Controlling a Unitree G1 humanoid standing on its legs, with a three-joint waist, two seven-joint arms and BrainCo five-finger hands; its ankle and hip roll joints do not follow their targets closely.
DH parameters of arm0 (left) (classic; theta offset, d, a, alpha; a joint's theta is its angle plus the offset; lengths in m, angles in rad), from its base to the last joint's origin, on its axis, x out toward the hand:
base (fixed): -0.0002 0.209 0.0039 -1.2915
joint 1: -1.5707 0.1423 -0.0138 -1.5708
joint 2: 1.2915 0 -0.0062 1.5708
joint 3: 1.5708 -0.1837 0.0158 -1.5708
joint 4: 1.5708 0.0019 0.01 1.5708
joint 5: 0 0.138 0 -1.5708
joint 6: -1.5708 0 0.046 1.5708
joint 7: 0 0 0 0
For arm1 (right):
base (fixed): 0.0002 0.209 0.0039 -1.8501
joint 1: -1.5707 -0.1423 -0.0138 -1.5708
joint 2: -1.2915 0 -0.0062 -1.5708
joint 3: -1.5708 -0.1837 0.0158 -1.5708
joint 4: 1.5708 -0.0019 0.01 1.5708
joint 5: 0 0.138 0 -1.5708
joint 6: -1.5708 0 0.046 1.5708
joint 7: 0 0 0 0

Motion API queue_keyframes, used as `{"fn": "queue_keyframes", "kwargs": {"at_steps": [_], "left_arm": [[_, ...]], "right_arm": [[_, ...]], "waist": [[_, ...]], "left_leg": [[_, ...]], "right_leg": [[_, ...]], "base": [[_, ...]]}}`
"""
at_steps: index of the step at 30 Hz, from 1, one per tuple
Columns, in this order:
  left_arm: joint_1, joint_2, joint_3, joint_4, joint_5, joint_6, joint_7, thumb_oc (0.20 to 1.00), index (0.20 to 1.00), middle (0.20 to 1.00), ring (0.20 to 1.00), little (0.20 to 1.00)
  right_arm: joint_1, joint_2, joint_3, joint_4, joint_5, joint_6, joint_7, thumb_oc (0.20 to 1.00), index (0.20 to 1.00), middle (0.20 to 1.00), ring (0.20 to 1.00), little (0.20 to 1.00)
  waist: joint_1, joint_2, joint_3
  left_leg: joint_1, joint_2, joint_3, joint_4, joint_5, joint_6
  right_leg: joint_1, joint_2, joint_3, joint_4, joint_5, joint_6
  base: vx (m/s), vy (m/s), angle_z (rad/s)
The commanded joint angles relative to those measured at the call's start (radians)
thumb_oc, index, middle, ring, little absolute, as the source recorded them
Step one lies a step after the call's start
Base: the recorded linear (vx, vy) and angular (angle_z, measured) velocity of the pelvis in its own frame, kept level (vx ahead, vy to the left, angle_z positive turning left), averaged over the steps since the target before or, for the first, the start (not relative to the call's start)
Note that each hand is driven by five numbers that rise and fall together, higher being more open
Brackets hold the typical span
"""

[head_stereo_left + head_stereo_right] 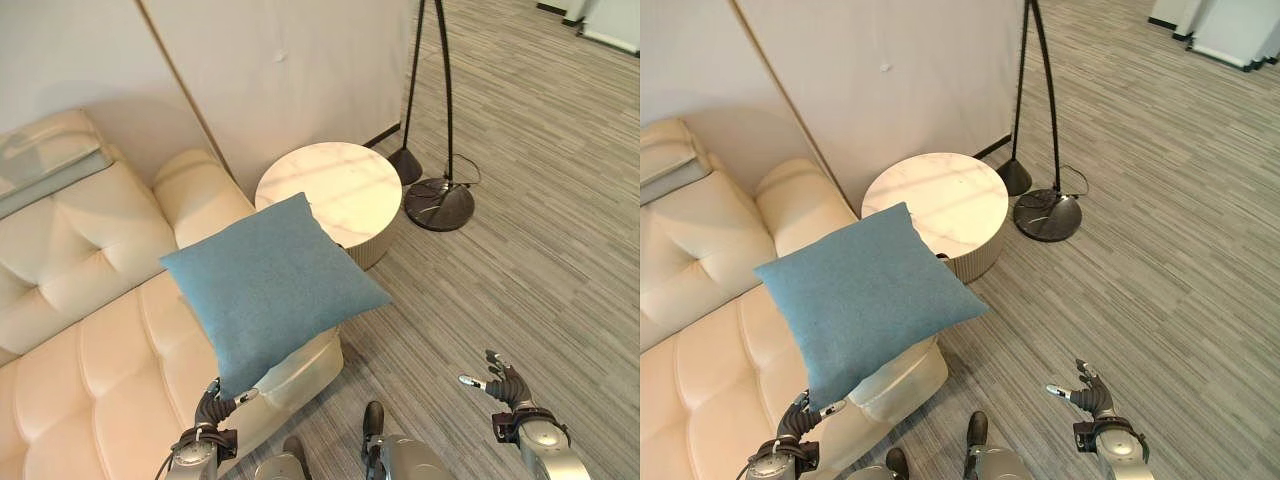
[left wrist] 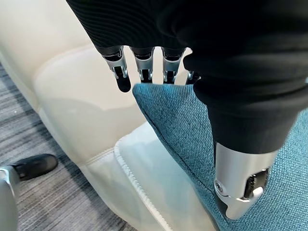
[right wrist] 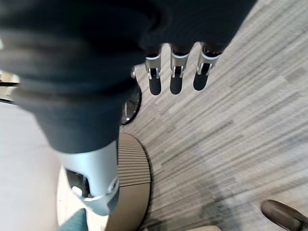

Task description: Pick up all the scattered cushions and arrange them neatly on the sofa.

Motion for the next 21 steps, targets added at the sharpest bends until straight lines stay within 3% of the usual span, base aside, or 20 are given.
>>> {"fn": "queue_keyframes", "kwargs": {"at_steps": [1, 9, 13, 18, 21], "left_arm": [[0.029, 0.075, 0.017, -0.05, -0.001, -0.034, -0.002, 1.0, 1.0, 1.0, 1.0, 1.0], [0.02, 0.129, 0.033, -0.099, -0.014, -0.048, -0.001, 1.0, 1.0, 1.0, 1.0, 1.0], [-0.002, 0.157, 0.029, -0.112, -0.05, -0.058, 0.013, 1.0, 1.0, 1.0, 1.0, 1.0], [-0.064, 0.159, 0.023, -0.125, -0.145, -0.083, 0.049, 1.0, 1.0, 1.0, 1.0, 1.0], [-0.162, 0.128, -0.028, -0.159, -0.248, -0.121, 0.098, 1.0, 1.0, 1.0, 1.0, 1.0]], "right_arm": [[0.001, -0.065, -0.039, -0.069, -0.011, -0.029, -0.021, 1.0, 1.0, 1.0, 1.0, 1.0], [-0.096, -0.168, -0.005, -0.093, -0.022, -0.027, -0.008, 1.0, 1.0, 1.0, 1.0, 1.0], [-0.208, -0.211, 0.036, -0.005, 0.003, -0.021, -0.021, 1.0, 1.0, 1.0, 1.0, 1.0], [-0.349, -0.213, 0.095, 0.072, 0.038, -0.012, -0.048, 1.0, 1.0, 1.0, 1.0, 1.0], [-0.528, -0.191, 0.184, 0.157, 0.063, 0.004, -0.088, 1.0, 1.0, 1.0, 1.0, 1.0]], "waist": [[0.014, -0.017, -0.054], [0.076, -0.049, -0.074], [0.112, -0.058, -0.068], [0.14, -0.055, -0.032], [0.161, -0.037, 0.011]], "left_leg": [[0.017, 0.002, -0.015, -0.007, 0.04, -0.021], [0.059, -0.01, -0.034, -0.08, 0.051, -0.025], [0.051, -0.014, -0.054, -0.118, 0.062, -0.03], [-0.015, -0.015, -0.083, -0.128, 0.084, -0.036], [-0.099, -0.022, -0.117, -0.152, 0.123, -0.041]], "right_leg": [[0.089, -0.07, 0.055, 0.043, -0.088, 0.15], [0.134, -0.065, 0.013, 0.008, -0.097, 0.153], [0.128, -0.06, -0.011, -0.015, -0.097, 0.156], [0.064, -0.059, -0.026, -0.011, -0.092, 0.152], [-0.035, -0.061, -0.039, 0.011, -0.083, 0.145]], "base": [[0.13, -0.004, -0.04], [0.11, -0.002, 0.08], [0.04, -0.016, 0.17], [-0.1, -0.034, 0.28], [-0.12, -0.024, 0.32]]}}
